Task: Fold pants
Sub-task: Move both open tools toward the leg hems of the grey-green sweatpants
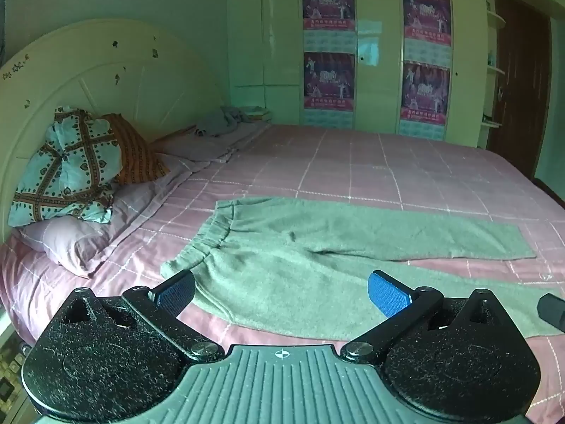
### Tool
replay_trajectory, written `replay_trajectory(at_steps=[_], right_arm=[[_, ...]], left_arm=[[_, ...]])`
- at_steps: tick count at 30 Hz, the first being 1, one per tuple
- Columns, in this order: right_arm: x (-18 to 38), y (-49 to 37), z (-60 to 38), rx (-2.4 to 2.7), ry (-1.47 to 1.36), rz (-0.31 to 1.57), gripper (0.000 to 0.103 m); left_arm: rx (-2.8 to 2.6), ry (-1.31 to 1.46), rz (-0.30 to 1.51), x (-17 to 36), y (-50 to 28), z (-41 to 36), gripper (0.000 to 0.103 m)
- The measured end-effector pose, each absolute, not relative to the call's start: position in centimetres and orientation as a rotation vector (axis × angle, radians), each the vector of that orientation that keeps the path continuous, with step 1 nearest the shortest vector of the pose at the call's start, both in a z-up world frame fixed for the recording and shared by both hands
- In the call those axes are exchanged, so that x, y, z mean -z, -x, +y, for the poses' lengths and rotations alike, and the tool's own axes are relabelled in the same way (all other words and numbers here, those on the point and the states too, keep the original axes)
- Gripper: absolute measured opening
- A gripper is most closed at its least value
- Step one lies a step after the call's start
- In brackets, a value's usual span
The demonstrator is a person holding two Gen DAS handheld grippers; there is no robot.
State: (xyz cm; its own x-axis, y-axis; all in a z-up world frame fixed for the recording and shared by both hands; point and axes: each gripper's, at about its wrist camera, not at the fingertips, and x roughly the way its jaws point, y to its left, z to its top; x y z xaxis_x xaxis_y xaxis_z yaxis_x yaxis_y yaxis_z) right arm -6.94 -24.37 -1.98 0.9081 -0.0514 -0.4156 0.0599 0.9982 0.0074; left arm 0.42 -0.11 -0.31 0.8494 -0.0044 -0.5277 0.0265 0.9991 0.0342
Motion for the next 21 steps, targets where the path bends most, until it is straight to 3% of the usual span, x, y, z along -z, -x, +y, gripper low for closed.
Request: replay_trajectory(at_steps=[21], right_arm=[[5.4, 5.3, -26.0, 0.071, -0.146, 0.512, 0.103]], left_arm=[[0.01, -0.059, 0.649, 4.9, -4.7, -0.8, 0.103]])
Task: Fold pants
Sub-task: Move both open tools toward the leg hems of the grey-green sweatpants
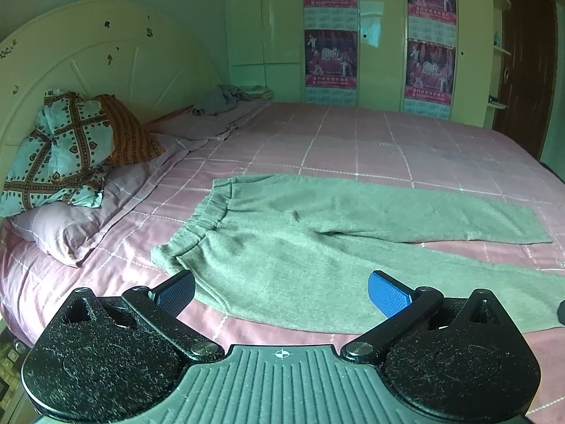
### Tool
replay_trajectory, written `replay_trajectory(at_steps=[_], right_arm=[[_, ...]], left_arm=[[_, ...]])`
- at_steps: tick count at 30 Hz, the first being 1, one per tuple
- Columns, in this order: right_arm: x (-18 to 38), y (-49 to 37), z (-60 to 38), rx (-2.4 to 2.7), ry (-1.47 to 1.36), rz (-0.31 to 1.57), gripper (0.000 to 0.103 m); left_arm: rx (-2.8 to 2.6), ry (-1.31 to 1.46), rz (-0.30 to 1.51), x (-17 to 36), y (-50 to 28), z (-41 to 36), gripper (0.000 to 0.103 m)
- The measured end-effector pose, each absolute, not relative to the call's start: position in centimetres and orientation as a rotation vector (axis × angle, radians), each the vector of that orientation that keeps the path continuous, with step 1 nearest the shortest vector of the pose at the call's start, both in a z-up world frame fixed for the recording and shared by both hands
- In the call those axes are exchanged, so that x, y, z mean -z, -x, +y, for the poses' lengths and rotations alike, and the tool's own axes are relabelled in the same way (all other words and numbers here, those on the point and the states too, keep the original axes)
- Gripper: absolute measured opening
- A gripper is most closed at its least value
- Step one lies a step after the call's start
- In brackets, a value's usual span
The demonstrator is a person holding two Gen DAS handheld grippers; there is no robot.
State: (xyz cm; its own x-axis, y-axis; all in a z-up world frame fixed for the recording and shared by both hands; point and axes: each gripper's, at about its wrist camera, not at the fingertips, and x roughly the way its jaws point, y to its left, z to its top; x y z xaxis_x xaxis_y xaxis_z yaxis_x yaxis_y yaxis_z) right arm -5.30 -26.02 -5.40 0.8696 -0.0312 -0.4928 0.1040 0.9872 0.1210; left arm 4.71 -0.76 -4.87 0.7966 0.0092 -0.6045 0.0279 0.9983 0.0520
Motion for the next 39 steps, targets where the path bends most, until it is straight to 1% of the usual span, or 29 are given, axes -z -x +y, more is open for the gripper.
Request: replay_trajectory(at_steps=[5, 11, 15, 24, 28, 39], right_arm=[[6.5, 3.8, -26.4, 0.074, -0.202, 0.5, 0.103], [7.3, 1.3, -26.3, 0.122, -0.165, 0.572, 0.103], [7.0, -0.2, -25.9, 0.127, -0.162, 0.564, 0.103], [6.6, -1.4, -24.2, 0.062, -0.173, 0.534, 0.103], [6.1, -1.2, -23.6, 0.037, -0.159, 0.537, 0.103], [5.7, -1.2, -22.4, 0.023, -0.119, 0.528, 0.103]], left_arm=[[0.008, -0.071, 0.665, 6.0, -7.6, -0.7, 0.103], [0.018, -0.043, 0.668, 6.8, -11.5, -0.4, 0.103], [0.016, -0.062, 0.664, 6.7, -13.1, -0.1, 0.103], [-0.03, -0.014, 0.655, 5.3, -12.4, 2.2, 0.103], [-0.066, -0.071, 0.637, 5.3, -12.1, 3.0, 0.103], [-0.077, -0.075, 0.705, 6.2, -13.9, 4.2, 0.103]])
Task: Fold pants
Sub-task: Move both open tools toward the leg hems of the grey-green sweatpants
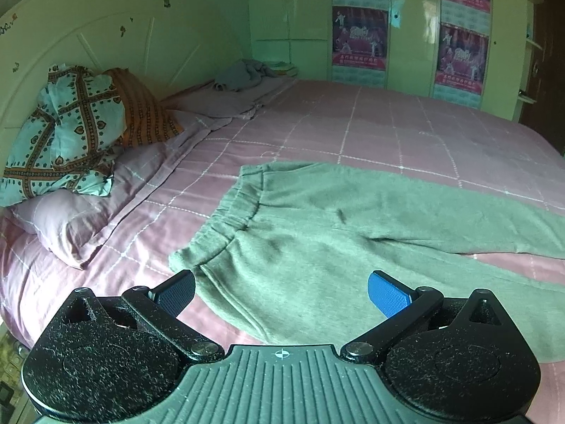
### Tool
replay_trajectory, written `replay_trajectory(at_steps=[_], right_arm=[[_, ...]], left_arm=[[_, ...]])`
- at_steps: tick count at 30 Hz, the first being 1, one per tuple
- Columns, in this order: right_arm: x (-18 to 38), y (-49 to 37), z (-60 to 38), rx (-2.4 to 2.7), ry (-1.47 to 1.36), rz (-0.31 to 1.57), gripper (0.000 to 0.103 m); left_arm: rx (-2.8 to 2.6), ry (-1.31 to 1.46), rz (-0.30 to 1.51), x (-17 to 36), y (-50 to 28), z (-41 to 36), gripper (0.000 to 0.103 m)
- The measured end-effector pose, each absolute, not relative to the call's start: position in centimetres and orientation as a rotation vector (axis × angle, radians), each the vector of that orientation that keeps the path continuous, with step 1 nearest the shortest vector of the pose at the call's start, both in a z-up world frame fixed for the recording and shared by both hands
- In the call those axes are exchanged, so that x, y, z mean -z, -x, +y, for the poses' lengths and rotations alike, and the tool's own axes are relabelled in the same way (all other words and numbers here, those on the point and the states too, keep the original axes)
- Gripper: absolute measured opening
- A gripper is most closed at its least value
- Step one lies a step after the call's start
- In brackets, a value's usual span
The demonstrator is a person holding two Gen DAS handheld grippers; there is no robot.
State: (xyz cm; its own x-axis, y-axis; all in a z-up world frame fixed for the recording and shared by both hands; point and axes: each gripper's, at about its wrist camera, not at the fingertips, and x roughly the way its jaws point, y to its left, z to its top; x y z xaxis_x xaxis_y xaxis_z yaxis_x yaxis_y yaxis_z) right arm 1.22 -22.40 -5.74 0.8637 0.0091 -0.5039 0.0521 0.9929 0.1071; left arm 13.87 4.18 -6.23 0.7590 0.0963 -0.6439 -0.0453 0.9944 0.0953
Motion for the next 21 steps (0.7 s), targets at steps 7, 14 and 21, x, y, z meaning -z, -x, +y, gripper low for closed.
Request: replay_trajectory(at_steps=[7, 14, 21], right_arm=[[6.1, -4.9, -20.6, -0.048, -0.097, 0.56, 0.103], [7.7, -10.9, -19.1, -0.103, -0.079, 0.624, 0.103], [9.6, -17.3, -18.2, -0.149, -0.048, 0.65, 0.1]], left_arm=[[-0.072, -0.072, 0.733, 7.7, -18.2, 6.0, 0.103], [-0.098, -0.105, 0.769, 9.9, -24.1, 7.6, 0.103], [-0.093, -0.127, 0.788, 11.8, -30.8, 8.9, 0.103]])
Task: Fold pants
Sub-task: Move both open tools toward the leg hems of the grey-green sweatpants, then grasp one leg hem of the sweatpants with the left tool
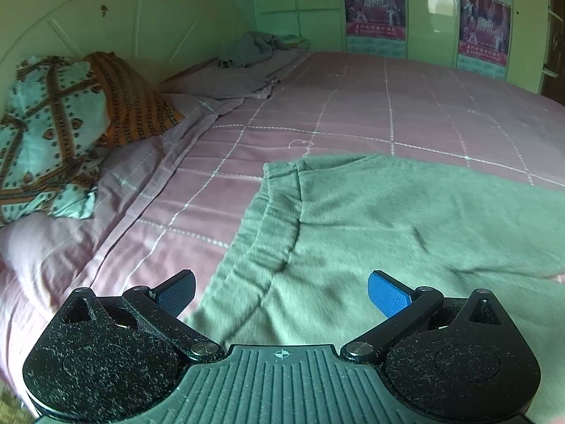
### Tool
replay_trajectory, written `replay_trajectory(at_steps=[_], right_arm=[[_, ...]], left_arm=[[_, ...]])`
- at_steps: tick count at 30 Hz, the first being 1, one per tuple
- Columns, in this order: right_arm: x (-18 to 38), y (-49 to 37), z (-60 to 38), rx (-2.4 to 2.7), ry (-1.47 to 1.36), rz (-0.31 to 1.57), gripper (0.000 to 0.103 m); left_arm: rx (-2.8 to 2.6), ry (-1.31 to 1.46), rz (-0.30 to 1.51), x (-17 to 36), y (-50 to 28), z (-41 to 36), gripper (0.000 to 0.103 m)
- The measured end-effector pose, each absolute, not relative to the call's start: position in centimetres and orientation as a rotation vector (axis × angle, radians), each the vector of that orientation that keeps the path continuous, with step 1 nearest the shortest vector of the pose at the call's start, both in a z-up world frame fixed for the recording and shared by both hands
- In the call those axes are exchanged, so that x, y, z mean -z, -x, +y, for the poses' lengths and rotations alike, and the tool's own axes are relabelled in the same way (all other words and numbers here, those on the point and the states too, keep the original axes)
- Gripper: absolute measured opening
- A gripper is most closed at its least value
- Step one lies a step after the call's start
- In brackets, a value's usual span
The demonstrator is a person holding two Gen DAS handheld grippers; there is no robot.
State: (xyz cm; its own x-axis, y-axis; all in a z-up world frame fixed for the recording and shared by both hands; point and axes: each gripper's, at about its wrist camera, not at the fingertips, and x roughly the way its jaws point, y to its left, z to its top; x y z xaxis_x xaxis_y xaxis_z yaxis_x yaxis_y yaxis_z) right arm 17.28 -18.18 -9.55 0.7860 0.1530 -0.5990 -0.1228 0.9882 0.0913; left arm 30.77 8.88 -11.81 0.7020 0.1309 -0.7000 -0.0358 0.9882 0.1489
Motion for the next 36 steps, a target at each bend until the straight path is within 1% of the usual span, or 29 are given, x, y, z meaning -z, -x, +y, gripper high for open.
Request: replay_trajectory(at_steps=[1, 3, 5, 9, 13, 17, 24, 25, 26, 27, 28, 29, 31, 32, 33, 35, 36], right_arm=[[9.9, -18.3, -18.1, -0.158, -0.044, 0.657, 0.098], [10.6, -20.4, -18.2, -0.179, -0.045, 0.677, 0.091], [11.2, -22.5, -18.2, -0.191, -0.046, 0.694, 0.089], [12.8, -26.9, -17.7, -0.205, 0.0, 0.719, 0.089], [14.7, -31.5, -17.3, -0.239, 0.049, 0.763, 0.089], [16.6, -36.0, -17.4, -0.248, 0.065, 0.808, 0.089], [18.5, -41.9, -16.9, -0.242, 0.15, 0.829, 0.089], [18.6, -42.6, -16.8, -0.243, 0.158, 0.831, 0.089], [18.7, -43.5, -16.8, -0.241, 0.166, 0.832, 0.089], [18.7, -44.3, -16.8, -0.24, 0.168, 0.832, 0.089], [18.8, -45.2, -16.8, -0.237, 0.172, 0.833, 0.089], [18.9, -46.2, -16.8, -0.235, 0.183, 0.84, 0.089], [19.4, -47.9, -16.6, -0.233, 0.23, 0.855, 0.086], [19.6, -48.6, -16.4, -0.232, 0.257, 0.863, 0.082], [20.0, -49.4, -16.4, -0.231, 0.276, 0.884, 0.076], [20.7, -50.5, -16.4, -0.256, 0.276, 0.946, 0.069], [20.8, -50.5, -16.5, -0.267, 0.267, 0.948, 0.053]], left_arm=[[-0.091, -0.124, 0.797, 12.2, -32.0, 9.1, 0.103], [-0.085, -0.113, 0.822, 13.1, -34.7, 9.6, 0.103], [-0.098, -0.109, 0.848, 14.1, -37.5, 10.1, 0.103], [-0.138, -0.122, 0.889, 16.8, -42.6, 11.2, 0.103], [-0.167, -0.076, 0.932, 19.3, -47.1, 12.8, 0.103], [-0.157, -0.066, 0.948, 21.3, -50.2, 13.2, 0.103], [-0.088, -0.017, 0.955, 23.6, -53.7, 13.1, 0.102], [-0.064, -0.008, 0.957, 23.8, -54.1, 13.2, 0.09], [-0.014, 0.023, 0.95, 24.2, -54.4, 13.5, 0.082], [0.009, 0.05, 0.949, 24.3, -54.5, 13.6, 0.077], [0.01, 0.049, 0.946, 24.4, -54.5, 13.4, 0.07], [0.024, 0.037, 0.941, 24.4, -54.4, 13.1, 0.067], [0.022, -0.013, 0.935, 24.5, -54.2, 12.2, 0.065], [0.023, -0.016, 0.936, 24.6, -54.2, 12.0, 0.065], [0.024, -0.012, 0.938, 24.7, -54.2, 11.9, 0.063], [0.027, -0.021, 0.933, 24.7, -54.0, 11.7, 0.061], [0.025, -0.026, 0.925, 24.7, -53.8, 11.6, 0.059]])
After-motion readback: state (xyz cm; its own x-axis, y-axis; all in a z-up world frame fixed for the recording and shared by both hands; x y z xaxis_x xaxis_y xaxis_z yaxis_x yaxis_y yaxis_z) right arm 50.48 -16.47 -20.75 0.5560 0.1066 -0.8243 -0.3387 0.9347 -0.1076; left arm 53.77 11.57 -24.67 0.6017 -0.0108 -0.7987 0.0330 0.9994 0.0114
